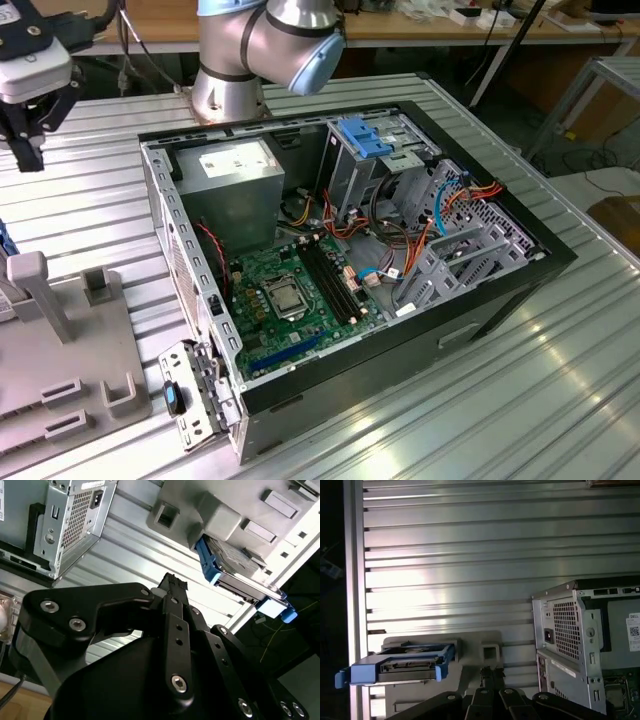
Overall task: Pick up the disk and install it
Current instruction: 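Reach for the disk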
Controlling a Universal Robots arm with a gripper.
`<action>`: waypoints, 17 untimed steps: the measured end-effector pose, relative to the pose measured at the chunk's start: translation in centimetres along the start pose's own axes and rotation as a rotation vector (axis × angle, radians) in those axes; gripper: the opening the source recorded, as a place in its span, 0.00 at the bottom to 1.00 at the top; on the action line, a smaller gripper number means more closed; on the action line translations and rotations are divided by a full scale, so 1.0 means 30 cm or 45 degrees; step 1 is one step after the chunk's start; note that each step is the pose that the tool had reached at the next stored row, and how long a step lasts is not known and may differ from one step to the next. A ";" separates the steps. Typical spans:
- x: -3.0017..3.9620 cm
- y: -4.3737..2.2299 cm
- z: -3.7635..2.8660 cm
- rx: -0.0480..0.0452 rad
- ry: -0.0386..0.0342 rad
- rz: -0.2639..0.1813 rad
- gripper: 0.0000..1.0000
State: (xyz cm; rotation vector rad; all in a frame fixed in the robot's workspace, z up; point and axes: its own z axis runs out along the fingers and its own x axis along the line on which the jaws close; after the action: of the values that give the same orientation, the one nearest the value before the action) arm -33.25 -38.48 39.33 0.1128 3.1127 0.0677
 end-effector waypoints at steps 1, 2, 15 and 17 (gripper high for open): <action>0.016 -0.001 0.000 0.000 0.0000 0.000 0.11; 0.038 -0.002 -0.001 0.000 0.0001 0.000 0.11; 0.229 -0.016 -0.007 -0.001 0.0025 -0.055 0.11; 0.251 -0.018 -0.007 -0.001 0.0024 -0.056 0.11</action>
State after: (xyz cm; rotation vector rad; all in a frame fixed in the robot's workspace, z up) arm -40.79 -38.48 39.33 0.0448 3.1154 0.0686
